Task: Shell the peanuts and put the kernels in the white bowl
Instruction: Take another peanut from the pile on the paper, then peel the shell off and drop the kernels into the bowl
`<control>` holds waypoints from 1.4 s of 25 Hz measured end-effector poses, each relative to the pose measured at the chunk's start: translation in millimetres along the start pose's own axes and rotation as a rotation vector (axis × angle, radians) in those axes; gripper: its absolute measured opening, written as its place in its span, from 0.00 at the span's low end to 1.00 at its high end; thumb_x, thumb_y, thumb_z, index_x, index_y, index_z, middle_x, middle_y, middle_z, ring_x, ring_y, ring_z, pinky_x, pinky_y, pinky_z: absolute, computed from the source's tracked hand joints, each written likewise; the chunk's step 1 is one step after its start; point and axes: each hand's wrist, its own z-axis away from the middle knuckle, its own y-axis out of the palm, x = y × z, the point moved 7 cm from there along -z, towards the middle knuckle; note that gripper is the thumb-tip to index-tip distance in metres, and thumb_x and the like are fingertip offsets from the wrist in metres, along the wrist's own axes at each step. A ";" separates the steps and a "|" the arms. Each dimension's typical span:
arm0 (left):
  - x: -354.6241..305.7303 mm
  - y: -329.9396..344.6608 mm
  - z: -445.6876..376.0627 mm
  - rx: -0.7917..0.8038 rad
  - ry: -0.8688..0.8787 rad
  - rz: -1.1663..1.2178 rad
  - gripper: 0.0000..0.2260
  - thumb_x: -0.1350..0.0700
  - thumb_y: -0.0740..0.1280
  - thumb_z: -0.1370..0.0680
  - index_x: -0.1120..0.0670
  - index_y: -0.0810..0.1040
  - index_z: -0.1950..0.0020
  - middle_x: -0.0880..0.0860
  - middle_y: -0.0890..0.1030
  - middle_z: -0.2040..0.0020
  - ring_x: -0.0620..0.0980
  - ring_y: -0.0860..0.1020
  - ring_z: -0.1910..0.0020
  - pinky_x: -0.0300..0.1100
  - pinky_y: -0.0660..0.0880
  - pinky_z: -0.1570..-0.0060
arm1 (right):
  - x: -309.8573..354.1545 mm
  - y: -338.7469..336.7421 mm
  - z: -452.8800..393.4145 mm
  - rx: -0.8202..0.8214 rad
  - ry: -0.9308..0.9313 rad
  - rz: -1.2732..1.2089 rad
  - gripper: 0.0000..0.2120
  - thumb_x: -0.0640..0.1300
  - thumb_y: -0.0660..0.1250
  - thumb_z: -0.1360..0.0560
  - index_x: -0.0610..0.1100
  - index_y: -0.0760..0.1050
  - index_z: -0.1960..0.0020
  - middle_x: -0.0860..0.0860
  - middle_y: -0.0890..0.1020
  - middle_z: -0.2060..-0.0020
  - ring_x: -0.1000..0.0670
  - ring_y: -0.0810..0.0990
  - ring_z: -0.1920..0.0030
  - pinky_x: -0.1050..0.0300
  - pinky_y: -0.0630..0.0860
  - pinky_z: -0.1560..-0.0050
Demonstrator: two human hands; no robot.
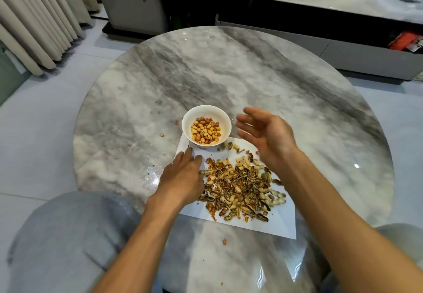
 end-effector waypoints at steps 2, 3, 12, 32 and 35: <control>-0.5 3.6 -0.4 -0.015 -0.003 -0.040 0.24 0.55 0.59 0.18 0.54 0.62 0.22 0.54 0.57 0.20 0.55 0.59 0.23 0.52 0.65 0.30 | -2.5 -45.1 12.9 -0.106 -0.008 0.208 0.09 0.37 0.63 0.21 0.39 0.81 0.46 0.45 0.87 0.58 0.46 0.85 0.56 0.49 0.81 0.50; 0.1 2.4 0.8 -0.029 -0.010 -0.045 0.22 0.55 0.60 0.18 0.53 0.64 0.23 0.53 0.60 0.22 0.55 0.62 0.25 0.51 0.66 0.31 | -4.1 -64.7 18.7 -0.142 -0.015 0.323 0.09 0.37 0.63 0.21 0.40 0.82 0.46 0.44 0.87 0.59 0.45 0.84 0.58 0.49 0.81 0.54; -14.0 -12.6 9.5 -0.309 -0.062 0.012 0.13 0.51 0.62 0.19 0.52 0.78 0.37 0.52 0.81 0.40 0.57 0.79 0.43 0.48 0.75 0.49 | -17.9 -84.8 1.2 -0.095 -0.349 1.320 0.08 0.45 0.69 0.22 0.49 0.82 0.45 0.53 0.83 0.56 0.50 0.78 0.59 0.55 0.71 0.57; -63.4 -22.5 10.0 -0.160 0.040 1.655 0.06 0.64 0.73 0.31 0.57 0.87 0.56 0.57 0.86 0.58 0.49 0.84 0.61 0.37 0.81 0.59 | 12.0 -24.9 63.3 0.248 -0.443 0.517 0.07 0.38 0.74 0.28 0.45 0.85 0.51 0.50 0.86 0.59 0.51 0.85 0.57 0.58 0.81 0.53; -72.0 -19.0 12.0 -0.023 0.026 1.899 0.07 0.64 0.71 0.33 0.60 0.87 0.58 0.59 0.85 0.59 0.48 0.84 0.62 0.36 0.81 0.61 | 7.7 -23.9 65.1 0.194 -0.396 0.249 0.09 0.40 0.75 0.33 0.46 0.86 0.52 0.42 0.85 0.58 0.47 0.84 0.56 0.56 0.81 0.50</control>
